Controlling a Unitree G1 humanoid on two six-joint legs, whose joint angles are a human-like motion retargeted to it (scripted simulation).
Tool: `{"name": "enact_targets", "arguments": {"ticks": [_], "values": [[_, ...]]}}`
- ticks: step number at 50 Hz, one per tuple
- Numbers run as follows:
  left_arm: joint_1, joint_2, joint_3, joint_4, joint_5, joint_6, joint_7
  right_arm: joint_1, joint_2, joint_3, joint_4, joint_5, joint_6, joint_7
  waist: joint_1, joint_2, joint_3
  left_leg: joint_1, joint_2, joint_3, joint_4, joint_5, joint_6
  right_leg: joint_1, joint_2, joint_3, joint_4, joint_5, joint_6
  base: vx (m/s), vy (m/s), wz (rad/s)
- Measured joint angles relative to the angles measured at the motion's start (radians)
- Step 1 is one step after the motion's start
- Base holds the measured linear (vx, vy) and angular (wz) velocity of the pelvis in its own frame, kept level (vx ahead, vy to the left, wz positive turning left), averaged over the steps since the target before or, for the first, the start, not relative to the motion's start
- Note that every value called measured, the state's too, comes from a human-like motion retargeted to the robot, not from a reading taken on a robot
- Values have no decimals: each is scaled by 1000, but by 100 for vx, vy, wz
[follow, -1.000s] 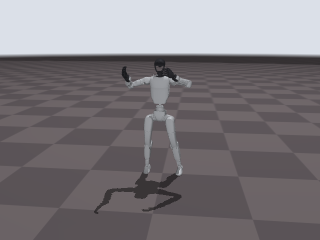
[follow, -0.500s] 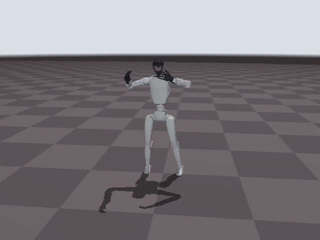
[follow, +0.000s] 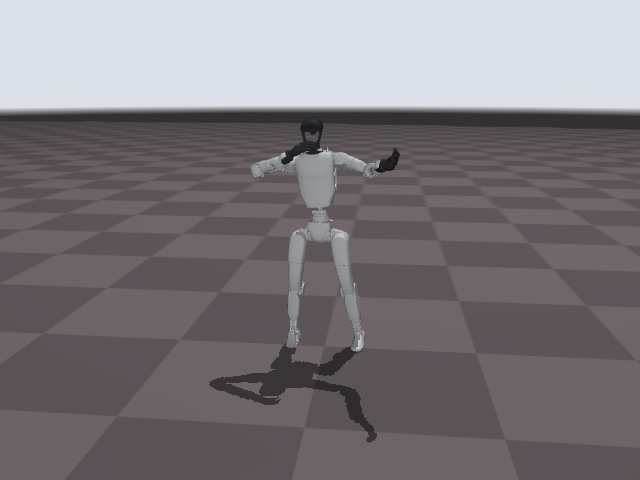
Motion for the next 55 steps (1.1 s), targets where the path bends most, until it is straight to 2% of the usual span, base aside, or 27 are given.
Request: {"name": "enact_targets", "arguments": {"ticks": [2, 4, 7, 10, 13, 14, 15, 18, 20, 23, 25, 27, 29, 31, 33, 36, 39, 41, 43, 45, 47, 50, 53, 55], "values": [[31, 2, 28, -84, 14, -8, -10, 52, -49, -102, 157, -142, 18, -88, -1, 4, 11, 3, 1, 0, -3, 1, -1, 0, 2, -1, 4, -1, 0, 0, 0, 0], [67, 18, 26, -221, 1, -8, -80, 130, -86, -220, 344, -226, 37, -154, 6, 5, 15, 6, 7, 1, -5, 0, -5, 1, 7, -1, 5, 0, 0, 0, 0, 0], [82, 56, -42, -492, -47, -16, -202, 252, -93, -375, 653, -238, 64, -269, 26, -7, 16, 10, 17, 2, -9, -1, -16, 2, 19, -2, 6, 4, 0, 0, 0, 0], [-3, 104, -186, -791, -68, -24, -351, 335, -43, -483, 959, 11, 33, -342, 53, -32, 13, 11, 27, 1, -13, -4, -30, 1, 29, -5, 7, 6, 0, 0, 0, 0], [-153, 112, -347, -1055, -23, 14, -508, 364, 38, -569, 1179, 473, -27, -286, 69, -51, 8, 8, 33, -3, -11, -8, -42, 1, 35, -8, 7, 10, 0, 0, 0, 0], [-195, 108, -389, -1126, -3, 37, -553, 369, 53, -593, 1220, 556, -34, -271, 73, -55, 7, 8, 34, -4, -10, -9, -45, 2, 37, -8, 7, 10, 0, 0, 0, 0], [-233, 102, -425, -1191, 18, 61, -596, 374, 64, -615, 1251, 609, -38, -261, 76, -57, 6, 7, 36, -4, -8, -11, -48, 2, 39, -8, 7, 11, 0, 0, 0, 0], [-274, 114, -455, -1244, 100, 88, -627, 420, 66, -655, 1187, 580, -69, -241, 88, -61, 7, 7, 38, -3, -1, -16, -51, 5, 41, -5, 5, 12, 0, 0, 0, 0], [-244, 136, -417, -1166, 172, 70, -584, 489, 76, -684, 1029, 559, -84, -203, 92, -67, 15, 6, 33, -5, 1, -15, -50, 3, 36, -6, 11, 8, 0, 0, 0, 0], [-137, 159, -297, -918, 247, 33, -489, 570, 51, -669, 731, 479, -78, -122, 96, -66, 16, 6, 28, -3, 4, -15, -45, 4, 31, -4, 10, 6, 0, 0, 0, 0], [-70, 156, -210, -702, 305, 33, -470, 545, -35, -635, 569, 156, -24, -43, 97, -57, 16, 4, 25, -1, 8, -15, -38, 3, 27, -1, 9, 5, 0, 0, 0, 0], [-35, 129, -143, -456, 349, 50, -382, 448, -60, -529, 342, -32, -18, -153, 88, -47, 17, 3, 18, 2, 9, -14, -31, 2, 20, 1, 6, 4, 0, 0, 0, 0], [-32, 110, -97, -187, 419, 81, -306, 289, -74, -401, 142, -211, 8, -126, 74, -39, 17, -1, 10, 3, 10, -11, -21, 0, 11, 4, 4, 4, 0, 0, 0, 0], [-49, 87, -56, 76, 427, 112, -206, 109, -35, -240, -28, -234, 10, -43, 53, -33, 16, -7, -1, 2, 10, -7, -11, -4, -1, 5, 1, 5, 0, 0, 0, 0], [-71, 57, 3, 282, 345, 129, -66, -43, 24, -91, -128, -189, 20, 40, 31, -28, 16, -12, -13, 1, 6, 1, 3, -9, -13, 6, -2, 6, 0, 0, 0, 0], [-58, 22, 121, 367, 204, 103, 93, -94, 47, -17, -104, -187, 44, 32, 12, -22, 21, -13, -21, 2, -1, 10, 14, -13, -22, 8, -5, 9, 0, 0, 0, 0], [38, -7, 209, 189, 140, 52, 69, -8, -5, -83, 115, -258, 53, -82, 6, -15, 34, -8, -14, 3, -4, 8, 6, -12, -15, 6, -1, 8, 0, 0, 0, 0], [111, -16, 223, -2, 118, 32, -10, 98, -40, -175, 324, -276, 65, -146, 12, -18, 36, -4, -8, 2, -5, 6, 1, -9, -8, 4, 1, 8, 0, 0, 0, 0], [170, 13, 197, -210, 198, 51, -120, 222, -46, -289, 562, -244, 77, -177, 26, -31, 34, -2, 1, 1, -6, 2, -9, -7, 1, 1, 3, 9, 0, 0, 0, 0], [184, 39, 144, -446, 207, 33, -189, 323, -15, -382, 797, -147, 92, -249, 42, -48, 31, 1, 7, -3, -9, 0, -16, -4, 7, -4, 3, 11, 0, 0, 0, 0], [139, 45, 42, -732, 109, -31, -202, 394, 48, -469, 1011, 72, 66, -358, 63, -71, 32, 4, 7, -8, -16, 2, -17, -2, 8, -9, 4, 12, 0, 0, 0, 0], [24, 83, -129, -1092, 211, -43, -322, 446, 126, -588, 1241, 441, 11, -391, 80, -92, 30, 3, 18, -17, -15, -3, -30, 3, 19, -17, 4, 14, 0, 0, 0, 0], [-100, 106, -259, -1330, 371, -2, -456, 471, 135, -641, 1284, 527, -8, -336, 82, -92, 25, 0, 34, -21, -6, -12, -45, 6, 36, -21, 2, 17, 0, 0, 0, 0], [-149, 121, -313, -1367, 457, 36, -500, 503, 124, -656, 1224, 512, -16, -281, 86, -94, 25, -2, 39, -23, 0, -16, -49, 7, 42, -22, 2, 16, 0, 0, 0, 0]]}}
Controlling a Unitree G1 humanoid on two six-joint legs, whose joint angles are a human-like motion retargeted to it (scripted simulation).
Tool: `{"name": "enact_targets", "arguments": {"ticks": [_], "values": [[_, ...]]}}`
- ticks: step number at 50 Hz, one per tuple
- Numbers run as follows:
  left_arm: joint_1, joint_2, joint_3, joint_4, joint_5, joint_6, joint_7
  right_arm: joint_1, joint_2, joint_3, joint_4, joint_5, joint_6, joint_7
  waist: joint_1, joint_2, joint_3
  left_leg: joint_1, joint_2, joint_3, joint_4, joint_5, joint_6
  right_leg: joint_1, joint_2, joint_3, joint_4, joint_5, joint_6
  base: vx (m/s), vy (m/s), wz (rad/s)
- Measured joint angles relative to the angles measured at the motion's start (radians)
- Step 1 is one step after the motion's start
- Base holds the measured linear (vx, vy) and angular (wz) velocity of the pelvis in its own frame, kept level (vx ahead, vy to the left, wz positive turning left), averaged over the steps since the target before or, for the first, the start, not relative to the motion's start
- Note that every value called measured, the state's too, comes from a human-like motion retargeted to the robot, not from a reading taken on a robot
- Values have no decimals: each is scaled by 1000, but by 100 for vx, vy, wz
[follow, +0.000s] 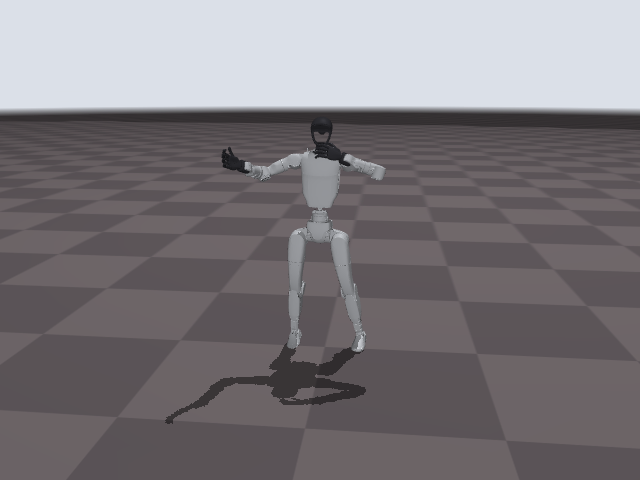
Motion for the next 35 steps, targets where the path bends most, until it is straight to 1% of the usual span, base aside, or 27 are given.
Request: {"name": "enact_targets", "arguments": {"ticks": [2, 3, 5, 8, 10, 13, 15, 17, 20, 21, 24, 25, 27, 28, 30, 32, 33, 35], "values": [[7, 28, -12, 96, 67, 10, 26, 44, -16, -6, -130, -48, -9, 44, 5, -3, 0, -1, -2, 0, 2, -1, 2, 0, -2, 1, 1, -2, 0, 0, 0, 0], [21, 43, -4, 182, 100, 6, 53, 64, -28, -7, -216, -94, -11, 59, 5, -5, 1, 0, -4, 0, 2, 0, 4, -1, -4, 0, 3, -4, 0, 0, 0, 0], [74, 62, 31, 385, 151, 7, 99, 75, -66, 10, -391, -246, 2, 75, 5, -3, -2, 1, -8, 2, 2, 0, 9, 0, -8, 3, 3, -6, 0, 0, 0, 0], [170, 25, 112, 736, 151, 40, 153, -24, -130, 95, -669, -546, 40, 96, -6, 7, -10, 2, -14, 9, 6, 0, 20, -1, -15, 10, 1, -10, 0, 0, 0, 0], [220, -35, 167, 966, 60, 63, 207, -150, -147, 197, -860, -698, 55, 114, -19, 14, -16, 2, -21, 14, 5, 1, 30, -3, -23, 14, -1, -12, 0, 0, 0, 0], [249, -157, 262, 1249, -264, 69, 356, -375, -110, 396, -1129, -846, 65, 141, -42, 20, -25, 0, -39, 19, -2, 9, 51, -9, -42, 20, -3, -15, 0, 1, 3, -5], [249, -216, 341, 1372, -412, 50, 477, -504, -67, 518, -1267, -907, 76, 183, -58, 23, -30, -3, -49, 19, -6, 15, 63, -14, -52, 21, -3, -16, 0, 0, 0, 0], [255, -233, 409, 1395, -437, 21, 524, -553, -50, 581, -1333, -952, 84, 228, -65, 25, -35, -4, -52, 21, -7, 17, 68, -16, -55, 23, -6, -15, 0, 0, 0, 0], [283, -234, 485, 1284, -432, -24, 479, -513, -85, 599, -1288, -1015, 103, 231, -75, 34, -33, -4, -47, 20, -6, 15, 64, -14, -50, 21, -6, -15, 0, 0, 0, 0], [299, -233, 499, 1208, -419, -51, 468, -455, -105, 566, -1225, -1016, 98, 204, -76, 36, -30, -2, -43, 20, -5, 13, 60, -13, -46, 20, -3, -16, 0, 0, 0, 0], [330, -204, 498, 964, -342, -128, 468, -249, -138, 415, -979, -981, 93, 140, -72, 37, -27, 4, -32, 20, -3, 7, 51, -9, -35, 19, 2, -18, 0, 0, 0, 0], [333, -189, 485, 875, -309, -149, 471, -177, -134, 353, -882, -960, 94, 120, -68, 35, -27, 6, -29, 20, -2, 6, 48, -7, -31, 18, 3, -18, 0, 0, 0, 0], [316, -154, 436, 683, -258, -168, 438, -60, -96, 235, -679, -873, 97, 73, -57, 26, -28, 9, -22, 20, -2, 1, 40, -4, -24, 18, 4, -18, 0, 0, 0, 0], [299, -139, 403, 584, -238, -170, 404, -16, -68, 185, -579, -803, 92, 49, -50, 21, -28, 11, -20, 21, -2, -1, 35, -3, -21, 18, 5, -18, 0, 0, 0, 0], [252, -119, 320, 387, -188, -152, 294, 37, -21, 104, -375, -655, 98, 69, -37, 13, -30, 13, -16, 21, -1, -6, 29, -1, -17, 18, 6, -17, 0, 0, 0, 0], [184, -136, 182, 191, -210, -127, 188, 52, 77, 41, -235, -224, 6, 32, -28, 5, -32, 14, -14, 18, 0, -9, 20, 0, -15, 17, 8, -17, 0, 0, 0, 0], [150, -148, 102, 104, -235, -92, 123, 52, 109, 11, -170, -66, -11, 45, -24, 3, -33, 14, -15, 17, 1, -10, 19, 1, -15, 17, 8, -17, 0, 0, 0, 0], [94, -173, -41, -21, -281, -8, 16, 44, 146, -44, -75, 106, -36, 35, -19, 2, -34, 14, -13, 16, 3, -13, 17, 3, -13, 17, 7, -16, 0, 0, 0, 0]]}}
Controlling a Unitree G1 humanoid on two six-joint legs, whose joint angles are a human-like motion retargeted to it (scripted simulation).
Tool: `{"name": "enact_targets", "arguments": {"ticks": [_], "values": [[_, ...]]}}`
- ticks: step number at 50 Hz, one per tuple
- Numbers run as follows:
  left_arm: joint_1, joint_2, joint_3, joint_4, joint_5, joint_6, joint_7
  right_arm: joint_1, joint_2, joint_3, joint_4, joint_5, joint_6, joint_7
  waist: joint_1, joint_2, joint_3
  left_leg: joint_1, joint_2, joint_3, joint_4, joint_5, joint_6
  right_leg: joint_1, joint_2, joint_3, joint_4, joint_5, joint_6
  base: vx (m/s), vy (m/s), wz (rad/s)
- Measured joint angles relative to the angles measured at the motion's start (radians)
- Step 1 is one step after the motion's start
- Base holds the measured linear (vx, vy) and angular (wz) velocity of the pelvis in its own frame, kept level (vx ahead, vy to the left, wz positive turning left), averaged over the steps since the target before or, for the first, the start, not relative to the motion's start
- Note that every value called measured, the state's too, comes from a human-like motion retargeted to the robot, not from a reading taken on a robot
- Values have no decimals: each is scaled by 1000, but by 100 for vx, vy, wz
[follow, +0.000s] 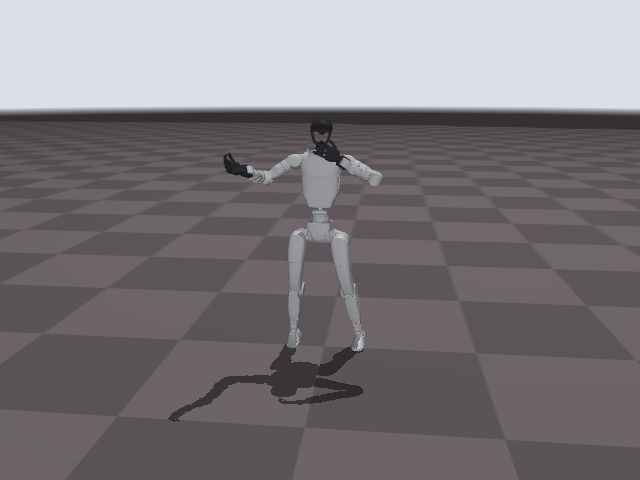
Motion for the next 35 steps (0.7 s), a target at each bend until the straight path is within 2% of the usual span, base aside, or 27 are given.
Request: {"name": "enact_targets", "arguments": {"ticks": [2, 4, 7, 10, 13, 17, 19, 21, 23, 25, 28, 30, 32, 33, 34, 35], "values": [[-24, -13, -60, -17, 21, 31, -24, 7, 2, -52, 34, 12, -33, -29, 10, 1, 1, 1, 1, 1, 4, -2, -1, 3, 1, 2, -3, 2, 0, 0, 0, 0], [-15, -19, -35, 64, 89, 14, 19, 31, -3, -104, 8, -13, -67, -40, 25, -4, 6, 0, -3, 1, 7, -3, 1, 4, -3, 2, -3, 1, 0, 0, 0, 0], [57, -24, 104, 304, 175, -14, 122, 75, -16, -148, -140, -77, -97, -37, 34, -5, 15, 0, -14, -1, 7, -1, 6, 4, -15, 0, 2, -4, 0, 0, 0, 0], [173, -45, 245, 583, 173, -7, 221, 82, -53, -115, -363, -193, -84, -39, 24, 7, 11, -1, -23, 0, 7, 1, 14, 2, -25, 1, 2, -7, 0, 0, 0, 0], [266, -100, 351, 865, 55, 1, 317, 7, -110, -10, -629, -355, -30, -1, -1, 26, 0, -6, -32, 6, 4, 5, 22, -6, -34, 5, 0, -8, 0, 0, 0, 0], [309, -189, 504, 1218, -173, 3, 441, -193, -156, 211, -991, -616, 43, 52, -34, 45, -13, -16, -48, 15, -3, 14, 39, -23, -52, 15, -2, -9, 0, 0, 0, 0], [307, -206, 596, 1358, -165, 0, 500, -295, -146, 338, -1151, -684, 75, 131, -50, 52, -16, -21, -55, 19, -4, 17, 46, -30, -58, 20, -4, -9, 0, 0, 0, 0], [312, -210, 680, 1430, -138, -5, 517, -338, -122, 445, -1249, -639, 101, 263, -63, 55, -17, -26, -59, 21, -4, 19, 48, -34, -62, 23, -7, -7, 0, 0, 0, 0], [332, -215, 744, 1425, -132, -14, 502, -304, -109, 499, -1254, -555, 131, 361, -73, 58, -12, -28, -60, 22, -5, 20, 48, -36, -63, 24, -9, -6, 0, 0, 0, 0], [363, -220, 771, 1357, -127, -26, 489, -209, -114, 475, -1167, -548, 148, 350, -81, 60, -3, -26, -59, 21, -6, 22, 48, -35, -63, 22, -8, -6, 0, 0, 0, 0], [413, -208, 705, 1127, -109, -54, 491, 5, -108, 293, -911, -642, 157, 199, -65, 50, 13, -20, -56, 16, -11, 24, 48, -31, -59, 17, -3, -7, 0, 0, 0, 0], [434, -173, 622, 922, -94, -72, 457, 129, -71, 168, -703, -607, 150, 114, -44, 39, 18, -17, -48, 13, -13, 23, 41, -28, -51, 13, -2, -6, 0, 0, 0, 0], [416, -115, 520, 700, -55, -75, 366, 203, -12, 72, -482, -411, 111, 98, -17, 27, 19, -17, -38, 7, -11, 19, 30, -25, -40, 7, 0, -5, 0, 0, 0, 0], [386, -82, 461, 592, -21, -69, 304, 225, 25, 29, -376, -225, 85, 176, -3, 21, 17, -19, -33, 4, -8, 16, 25, -24, -35, 4, 1, -4, 0, 0, 0, 0], [347, -61, 399, 487, 2, -66, 271, 234, 51, -3, -263, -138, 65, 135, 9, 15, 16, -19, -30, 1, -7, 15, 22, -22, -31, 1, 1, -3, 0, 0, 0, 0], [301, -46, 335, 384, 21, -64, 252, 235, 71, -30, -148, -100, 47, 35, 19, 11, 14, -18, -27, -2, -8, 14, 19, -20, -28, -1, 0, -2, 0, 0, 0, 0]]}}
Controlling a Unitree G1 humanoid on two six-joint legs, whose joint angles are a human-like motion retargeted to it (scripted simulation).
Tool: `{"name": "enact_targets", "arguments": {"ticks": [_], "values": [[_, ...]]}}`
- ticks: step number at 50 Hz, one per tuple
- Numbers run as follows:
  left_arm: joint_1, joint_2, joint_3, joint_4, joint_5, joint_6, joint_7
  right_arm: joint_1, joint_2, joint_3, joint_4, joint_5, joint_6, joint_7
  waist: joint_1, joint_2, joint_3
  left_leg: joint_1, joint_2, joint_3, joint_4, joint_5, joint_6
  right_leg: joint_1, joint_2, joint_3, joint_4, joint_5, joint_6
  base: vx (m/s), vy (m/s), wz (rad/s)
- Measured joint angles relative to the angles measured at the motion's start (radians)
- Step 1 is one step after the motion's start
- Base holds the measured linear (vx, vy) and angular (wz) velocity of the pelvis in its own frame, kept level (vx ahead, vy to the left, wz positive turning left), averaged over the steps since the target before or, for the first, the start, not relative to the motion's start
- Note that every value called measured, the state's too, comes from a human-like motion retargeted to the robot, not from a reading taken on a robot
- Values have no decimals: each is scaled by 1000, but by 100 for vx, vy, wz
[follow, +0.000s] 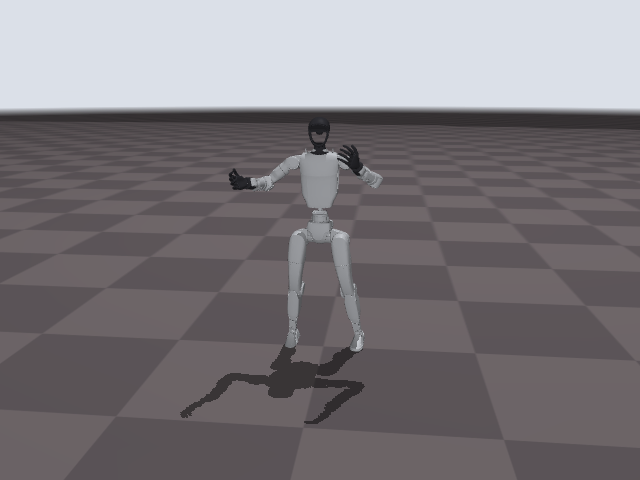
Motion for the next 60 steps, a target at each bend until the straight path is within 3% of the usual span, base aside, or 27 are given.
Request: {"name": "enact_targets", "arguments": {"ticks": [5, 8, 13, 15, 17, 18, 23, 27, 31, 35, 37, 40, 42, 45, 48, 50, 52, 53, 57, 60], "values": [[-262, -40, -332, -355, -27, 60, -171, -25, 44, -103, 222, 45, -76, -148, 33, -10, -4, 1, 11, -7, 6, -5, -5, 6, 13, -4, 0, 2, 0, 0, 0, 0], [-319, -74, -361, -355, -13, 88, -239, -2, 47, -119, 106, -11, -83, -82, 47, -14, 0, 2, 10, -6, 13, -10, -7, 8, 12, -1, 3, 0, 0, 0, 0, 0], [-187, -57, -173, -81, 91, 74, -185, -18, -7, -43, -294, -182, -41, 61, 28, 1, 6, 8, -3, -1, 16, -11, -2, 11, -2, 5, 6, -5, 0, 0, 0, 0], [-115, -41, -90, 88, 176, 74, -156, -81, -90, -16, -421, -501, 22, 129, 15, 13, 5, 9, -6, 3, 18, -11, 4, 12, -5, 9, 5, -5, 0, 0, 0, 0], [-69, -53, -41, 276, 191, 76, -56, -176, -66, 99, -652, -394, -4, 132, -3, 24, 2, 8, -11, 5, 19, -10, 7, 12, -10, 11, 3, -5, 0, 0, 0, 0], [-53, -63, -21, 375, 190, 78, -13, -235, -73, 153, -734, -451, 0, 133, -11, 28, 1, 7, -14, 5, 19, -8, 11, 10, -14, 12, 2, -6, 0, 0, 0, 0], [-53, -168, 83, 827, -94, 70, 177, -490, -66, 446, -1026, -554, 21, 216, -46, 41, -10, -3, -33, 7, 10, 6, 31, 0, -34, 14, -4, -4, 0, 0, 0, 0], [-67, -184, 193, 973, -155, 40, 307, -495, -111, 489, -993, -578, 26, 180, -70, 47, -2, -10, -35, 4, 4, 15, 36, -7, -37, 10, -7, 0, 0, 0, 0, 0], [-6, -143, 198, 753, -129, -2, 273, -338, -188, 313, -695, -655, 31, 38, -67, 42, 18, -10, -22, 3, 1, 16, 26, -8, -23, 7, -6, 6, 0, 0, 0, 0], [23, -53, 95, 347, -137, 5, 68, -189, -202, 128, -243, -652, 96, -33, -31, 21, 22, -7, -4, 5, -4, 15, 10, -9, -4, 5, -6, 12, 0, 0, 0, 0], [-30, -5, 11, 143, -138, 8, -40, -157, -146, 79, -31, -400, 48, -110, -11, 7, 18, -6, 6, 4, -5, 12, -3, -8, 7, 3, -6, 15, 0, 0, 0, 0], [-165, 28, -142, -133, -118, 49, -168, -154, -82, 10, 256, -38, 24, -112, 12, -10, 12, -7, 15, 0, -5, 9, -13, -7, 16, 1, -6, 17, 0, 0, 0, 0], [-252, 13, -227, -266, -129, 86, -238, -154, -65, -28, 356, 72, 24, -104, 22, -16, 10, -7, 20, 0, -3, 7, -19, -7, 22, 0, -4, 17, 0, 0, 0, 0], [-295, -10, -248, -352, -124, 120, -315, -115, -61, -56, 323, 60, 17, -60, 35, -19, 12, -6, 24, 3, 2, 1, -25, -6, 26, 4, -4, 17, 0, 0, 0, 0], [-213, 10, -129, -252, -56, 99, -303, -57, -78, -45, 107, -52, 16, 12, 30, -15, 17, -4, 21, 5, 6, -2, -26, -5, 23, 6, 0, 12, 0, 0, 0, 0], [-125, 44, -24, -114, 9, 78, -291, -44, -114, -7, -86, -79, 29, 196, 17, -4, 14, -3, 20, 8, 10, -5, -25, -4, 21, 8, 0, 10, 0, 0, 0, 0], [-51, 58, 52, 66, 57, 66, -223, -92, -187, 66, -243, -317, 50, 129, 2, 9, 8, 0, 16, 13, 11, -6, -21, -2, 17, 12, -1, 8, 0, 0, 0, 0], [-24, 62, 79, 171, 91, 62, -203, -138, -236, 102, -320, -484, 70, 172, -5, 16, 5, 0, 15, 15, 12, -6, -16, -2, 16, 15, -2, 7, 0, 0, 0, 0], [-7, 15, 103, 617, 68, 52, 48, -405, -241, 376, -757, -505, 17, 122, -39, 41, -8, -1, 1, 20, 12, -2, 4, -4, 1, 21, -6, 6, 0, 0, 0, 0], [-44, -50, 110, 925, -69, 64, 257, -631, -185, 579, -1007, -523, 5, 134, -65, 55, -13, -5, -14, 20, 7, 7, 24, -9, -14, 23, -8, 5, 0, 0, 0, 0]]}}
